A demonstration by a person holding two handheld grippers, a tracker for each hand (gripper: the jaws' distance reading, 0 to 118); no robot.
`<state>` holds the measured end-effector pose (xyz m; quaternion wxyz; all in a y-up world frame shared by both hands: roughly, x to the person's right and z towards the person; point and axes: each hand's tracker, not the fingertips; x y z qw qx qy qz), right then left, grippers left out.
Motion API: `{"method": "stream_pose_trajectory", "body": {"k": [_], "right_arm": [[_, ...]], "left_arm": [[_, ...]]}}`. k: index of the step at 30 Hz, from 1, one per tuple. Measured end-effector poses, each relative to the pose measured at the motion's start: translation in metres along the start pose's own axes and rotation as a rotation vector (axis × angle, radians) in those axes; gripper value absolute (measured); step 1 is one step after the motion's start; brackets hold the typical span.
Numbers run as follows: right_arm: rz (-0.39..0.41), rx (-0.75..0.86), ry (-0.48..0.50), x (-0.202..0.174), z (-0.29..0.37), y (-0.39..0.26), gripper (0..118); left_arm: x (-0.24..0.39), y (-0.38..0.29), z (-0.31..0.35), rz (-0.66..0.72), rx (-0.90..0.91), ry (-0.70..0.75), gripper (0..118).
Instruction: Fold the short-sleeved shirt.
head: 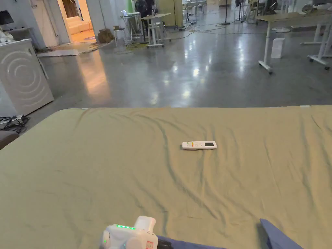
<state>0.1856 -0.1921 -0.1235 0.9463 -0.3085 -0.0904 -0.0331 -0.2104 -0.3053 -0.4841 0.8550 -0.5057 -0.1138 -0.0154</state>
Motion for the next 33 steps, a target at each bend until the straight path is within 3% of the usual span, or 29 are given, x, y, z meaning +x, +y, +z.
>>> {"method": "stream_pose_trajectory", "body": {"k": [4,7,8,12,14,15,16,17,18,19,28,33], "right_arm": [[-0.047,-0.014,0.009,0.008,-0.001,-0.003,0],[-0.049,-0.019,-0.003,0.008,-0.002,-0.004,0],[-0.047,-0.018,-0.003,0.009,-0.002,-0.005,0],[-0.043,-0.013,0.006,0.009,-0.005,-0.001,0],[-0.049,-0.009,0.022,0.011,-0.013,0.007,0],[-0.054,-0.007,0.034,0.012,-0.019,0.012,7],[-0.062,0.005,0.06,0.013,-0.028,0.019,26],[-0.074,0.013,0.096,0.014,-0.039,0.027,64],[-0.08,0.016,0.127,0.016,-0.051,0.035,87],[-0.075,0.005,0.155,0.017,-0.068,0.044,94],[0.006,-0.353,0.242,-0.001,-0.266,0.103,94],[0.175,-0.455,0.237,-0.027,-0.316,0.09,94]], "left_arm": [[0.033,-0.004,0.011,-0.128,0.009,0.056,53],[0.044,-0.007,0.018,-0.15,-0.011,0.063,16],[0.054,-0.009,0.017,-0.218,-0.006,0.071,7],[0.051,-0.021,0.012,-0.294,-0.003,0.12,7],[0.042,-0.013,0.001,-0.242,-0.054,0.097,7],[0.04,-0.01,0.0,-0.235,-0.066,0.09,7],[0.036,-0.004,-0.003,-0.203,-0.091,0.077,7],[0.034,0.002,-0.005,-0.175,-0.109,0.067,7],[0.031,0.003,-0.006,-0.174,-0.113,0.063,7],[0.029,0.004,-0.006,-0.191,-0.13,0.052,7],[0.025,0.019,-0.011,-0.143,-0.194,0.006,7],[0.024,0.018,-0.013,-0.146,-0.183,0.004,7]]}}
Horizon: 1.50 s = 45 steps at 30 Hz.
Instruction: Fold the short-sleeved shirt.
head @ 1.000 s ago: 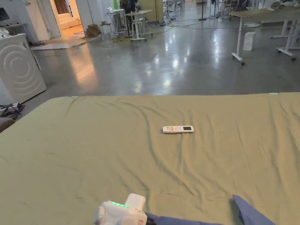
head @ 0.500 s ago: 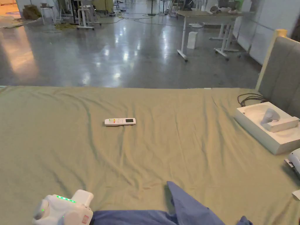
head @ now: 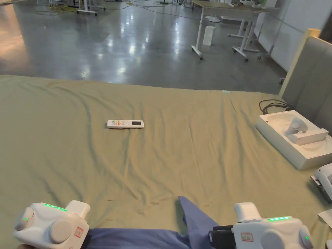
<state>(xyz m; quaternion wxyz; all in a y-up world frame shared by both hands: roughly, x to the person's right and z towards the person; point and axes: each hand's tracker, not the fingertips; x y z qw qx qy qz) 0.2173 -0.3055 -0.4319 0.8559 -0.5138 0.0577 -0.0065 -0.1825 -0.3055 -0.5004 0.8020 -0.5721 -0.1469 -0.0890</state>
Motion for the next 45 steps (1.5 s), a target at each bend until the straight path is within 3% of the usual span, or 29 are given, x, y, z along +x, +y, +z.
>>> {"method": "stream_pose_trajectory", "body": {"k": [1,3,4,5,7,10,12,13,15,18,24,35,45], "right_arm": [[0.026,-0.022,0.01,-0.002,-0.007,0.001,92],[0.033,-0.004,0.004,-0.005,-0.012,0.0,66],[0.031,0.0,0.01,-0.004,-0.011,0.0,61],[0.023,0.005,0.016,-0.002,-0.009,0.002,46],[-0.018,0.011,0.046,0.004,-0.002,0.004,5],[-0.044,0.067,0.009,0.009,0.009,0.003,5],[-0.092,0.089,0.061,0.015,0.026,0.001,5],[-0.089,0.141,0.038,0.015,0.041,-0.002,5],[-0.107,0.209,0.048,0.021,0.074,-0.004,5],[-0.184,0.334,0.097,0.028,0.13,-0.009,5],[-0.198,0.564,0.133,0.019,0.237,-0.011,5],[-0.058,0.952,0.116,-0.032,0.454,0.053,5],[0.018,1.094,0.055,-0.058,0.57,0.127,5]], "left_arm": [[-0.001,0.001,0.0,0.003,0.002,-0.002,7],[-0.002,0.003,-0.001,0.025,0.001,-0.007,7],[-0.003,0.001,0.0,0.03,-0.001,-0.008,7],[-0.003,0.002,0.0,0.03,-0.002,-0.009,7],[-0.001,-0.001,0.0,0.02,0.006,-0.011,7],[-0.009,-0.013,0.007,0.024,0.077,-0.053,7],[-0.025,-0.02,0.022,0.101,0.113,-0.121,7],[-0.032,-0.026,0.035,0.155,0.153,-0.154,7],[-0.042,-0.044,0.077,0.215,0.291,-0.196,6],[-0.057,-0.064,0.15,0.192,0.452,-0.261,6],[-0.062,-0.112,0.282,0.214,0.76,-0.284,6],[-0.053,-0.104,0.501,0.119,1.116,-0.216,6],[-0.049,-0.061,0.606,0.085,1.272,-0.116,6]]}}
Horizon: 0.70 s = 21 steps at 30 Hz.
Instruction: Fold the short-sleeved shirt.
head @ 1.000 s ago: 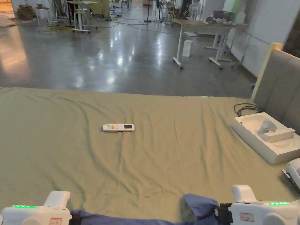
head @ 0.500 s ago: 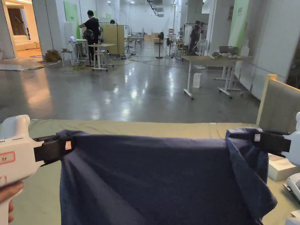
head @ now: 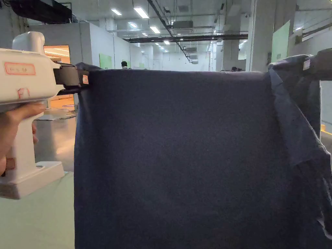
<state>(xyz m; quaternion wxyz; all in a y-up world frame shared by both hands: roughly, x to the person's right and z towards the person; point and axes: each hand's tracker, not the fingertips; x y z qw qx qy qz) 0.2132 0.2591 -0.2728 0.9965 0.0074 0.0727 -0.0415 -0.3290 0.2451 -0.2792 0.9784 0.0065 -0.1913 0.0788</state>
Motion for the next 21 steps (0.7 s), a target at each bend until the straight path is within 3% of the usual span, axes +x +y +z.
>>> {"method": "stream_pose_trajectory", "body": {"k": [4,11,21], "right_arm": [[0.026,-0.015,-0.022,0.008,-0.021,0.0,5],[-0.028,-0.023,-0.025,0.025,-0.04,-0.017,5],[-0.023,-0.054,-0.031,0.029,-0.077,-0.04,5]], "left_arm": [[-0.002,0.0,-0.016,-0.008,-0.008,0.023,6],[-0.006,-0.015,-0.037,0.019,-0.033,0.001,6],[-0.013,-0.034,-0.072,0.023,-0.052,0.011,6]]}}
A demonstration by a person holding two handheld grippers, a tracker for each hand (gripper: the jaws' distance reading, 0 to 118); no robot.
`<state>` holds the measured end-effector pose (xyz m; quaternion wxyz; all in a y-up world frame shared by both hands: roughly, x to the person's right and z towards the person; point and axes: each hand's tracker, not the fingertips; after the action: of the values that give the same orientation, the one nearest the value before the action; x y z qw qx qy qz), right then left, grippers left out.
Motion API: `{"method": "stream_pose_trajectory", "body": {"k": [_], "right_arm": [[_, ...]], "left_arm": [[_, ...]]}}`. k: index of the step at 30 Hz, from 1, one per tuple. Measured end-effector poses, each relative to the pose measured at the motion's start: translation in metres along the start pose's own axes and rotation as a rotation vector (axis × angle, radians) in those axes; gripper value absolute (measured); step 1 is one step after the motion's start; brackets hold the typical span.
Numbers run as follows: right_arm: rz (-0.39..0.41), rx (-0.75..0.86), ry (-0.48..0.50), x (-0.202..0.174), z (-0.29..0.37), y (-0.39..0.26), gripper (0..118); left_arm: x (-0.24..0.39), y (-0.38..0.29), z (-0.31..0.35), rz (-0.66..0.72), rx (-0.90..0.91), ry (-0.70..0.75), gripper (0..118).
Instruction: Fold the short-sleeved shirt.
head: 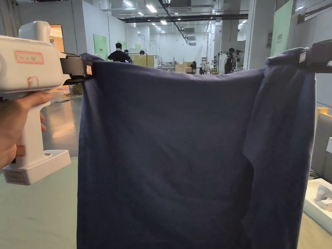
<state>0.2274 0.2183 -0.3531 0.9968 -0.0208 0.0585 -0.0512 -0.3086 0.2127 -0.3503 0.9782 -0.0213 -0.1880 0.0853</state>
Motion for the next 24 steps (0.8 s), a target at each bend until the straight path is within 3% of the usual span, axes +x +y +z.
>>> {"method": "stream_pose_trajectory", "body": {"k": [21,24], "right_arm": [[0.076,-0.008,-0.097,0.005,-0.171,0.007,5],[0.123,-0.02,-0.125,0.005,-0.188,0.01,5]], "left_arm": [[-0.038,-0.02,-0.169,0.033,-0.063,0.111,6],[-0.043,-0.019,-0.189,-0.001,-0.074,0.146,6]]}}
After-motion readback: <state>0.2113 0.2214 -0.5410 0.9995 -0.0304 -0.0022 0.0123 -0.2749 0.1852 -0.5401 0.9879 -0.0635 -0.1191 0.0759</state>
